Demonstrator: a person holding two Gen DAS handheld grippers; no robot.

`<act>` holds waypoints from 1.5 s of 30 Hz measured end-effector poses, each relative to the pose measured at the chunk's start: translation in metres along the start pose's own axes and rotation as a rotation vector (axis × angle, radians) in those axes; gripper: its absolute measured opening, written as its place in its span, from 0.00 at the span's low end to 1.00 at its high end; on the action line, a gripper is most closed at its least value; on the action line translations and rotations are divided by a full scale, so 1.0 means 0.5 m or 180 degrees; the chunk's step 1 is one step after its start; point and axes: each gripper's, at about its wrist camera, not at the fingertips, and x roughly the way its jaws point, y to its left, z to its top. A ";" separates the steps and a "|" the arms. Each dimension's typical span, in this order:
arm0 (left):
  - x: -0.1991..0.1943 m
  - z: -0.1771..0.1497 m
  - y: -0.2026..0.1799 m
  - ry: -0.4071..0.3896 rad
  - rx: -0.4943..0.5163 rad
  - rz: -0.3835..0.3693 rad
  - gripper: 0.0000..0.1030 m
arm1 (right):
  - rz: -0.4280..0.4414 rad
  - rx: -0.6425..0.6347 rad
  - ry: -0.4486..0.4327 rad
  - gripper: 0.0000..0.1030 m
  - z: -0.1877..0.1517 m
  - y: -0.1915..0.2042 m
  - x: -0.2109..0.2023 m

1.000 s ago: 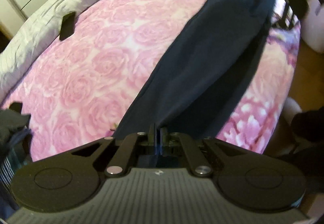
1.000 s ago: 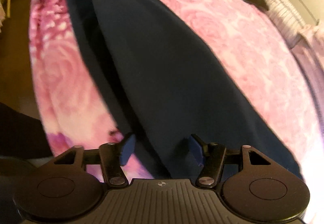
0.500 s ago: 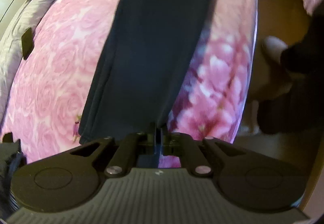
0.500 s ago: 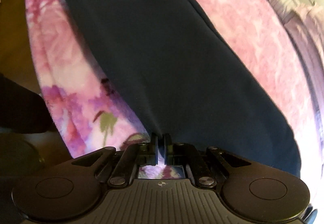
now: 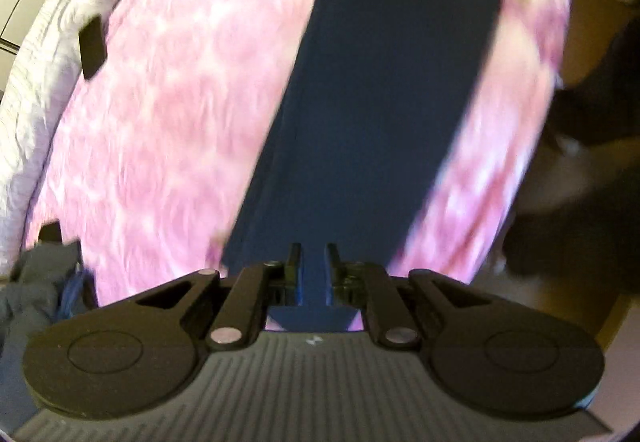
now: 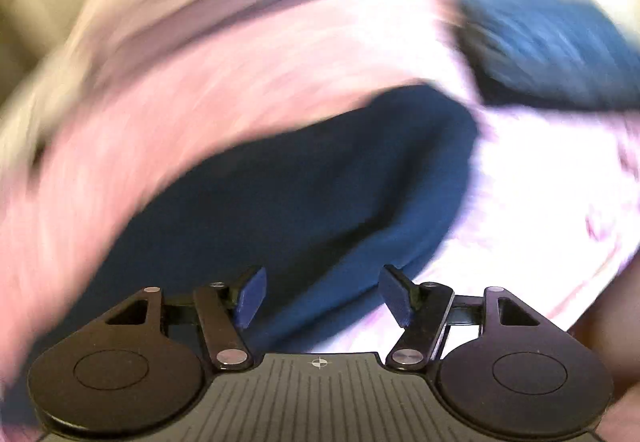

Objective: Fold clothes
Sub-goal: 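Lift the folded trousers with both grippers toward the folded jeans stack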

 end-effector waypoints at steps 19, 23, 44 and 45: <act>0.086 0.712 -0.415 -0.1112 0.1401 -0.0948 0.10 | 0.0357 0.0079 0.0343 0.02 0.142 -0.241 0.123; 0.131 0.714 -0.462 -0.0883 0.1506 -0.1069 0.21 | 0.0219 -0.0001 0.0211 0.20 0.125 -0.231 0.057; 0.114 0.511 -0.207 -0.0780 -0.0073 -0.0867 0.22 | 0.0452 -0.0584 0.0534 0.20 0.027 -0.032 0.069; 0.108 0.508 -0.186 -0.0860 -0.0130 -0.0841 0.22 | 0.0466 -0.0639 0.0491 0.20 0.036 -0.014 0.059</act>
